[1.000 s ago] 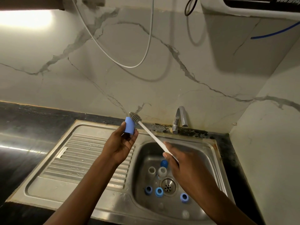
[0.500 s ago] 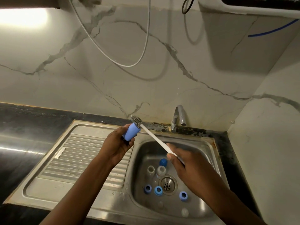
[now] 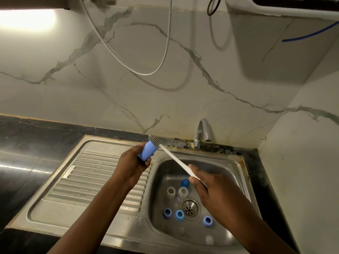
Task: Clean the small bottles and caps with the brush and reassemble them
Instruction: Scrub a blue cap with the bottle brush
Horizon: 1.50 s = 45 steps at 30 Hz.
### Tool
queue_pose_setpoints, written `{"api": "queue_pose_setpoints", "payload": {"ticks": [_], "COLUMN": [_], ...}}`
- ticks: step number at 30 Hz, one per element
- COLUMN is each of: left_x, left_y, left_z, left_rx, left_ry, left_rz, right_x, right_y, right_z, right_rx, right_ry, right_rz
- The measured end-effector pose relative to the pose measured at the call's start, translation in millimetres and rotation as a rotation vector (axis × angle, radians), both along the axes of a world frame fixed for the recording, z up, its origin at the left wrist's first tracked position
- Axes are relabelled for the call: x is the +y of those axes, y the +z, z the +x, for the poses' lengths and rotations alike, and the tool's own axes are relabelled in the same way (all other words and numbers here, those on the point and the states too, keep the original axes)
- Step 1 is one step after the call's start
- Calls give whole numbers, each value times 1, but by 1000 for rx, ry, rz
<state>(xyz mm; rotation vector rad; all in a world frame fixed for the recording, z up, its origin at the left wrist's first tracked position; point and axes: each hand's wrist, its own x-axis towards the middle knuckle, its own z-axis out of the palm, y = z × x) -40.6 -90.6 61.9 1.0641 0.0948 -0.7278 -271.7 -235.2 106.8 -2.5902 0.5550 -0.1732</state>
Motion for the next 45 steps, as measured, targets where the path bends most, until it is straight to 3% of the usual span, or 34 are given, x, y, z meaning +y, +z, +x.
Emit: {"api": "queue_pose_setpoints", "payload": {"ticks": [10,14,21,29,39,45], "left_x": [9,10,2,13,-3,4], "left_y": [3,0,2,-1,-2,3], "left_z": [17,12,5,24,2,15], "left_rx": [136,168,167,120,95,146], "left_ry": [122,65,-26,118,13,96], "left_rz": [-58,-72,-74,5,51,3], "right_x": [10,6,3,13,5,8], "right_y": [0,-3,4,4,5,6], "right_z": [2,-6,9,4,17,9], "right_rx": [40,61,5,73,38,44], "right_ry": [47,13,4,61,25,55], "right_rz": [-28,-16,-63,-114,-102,-93]}}
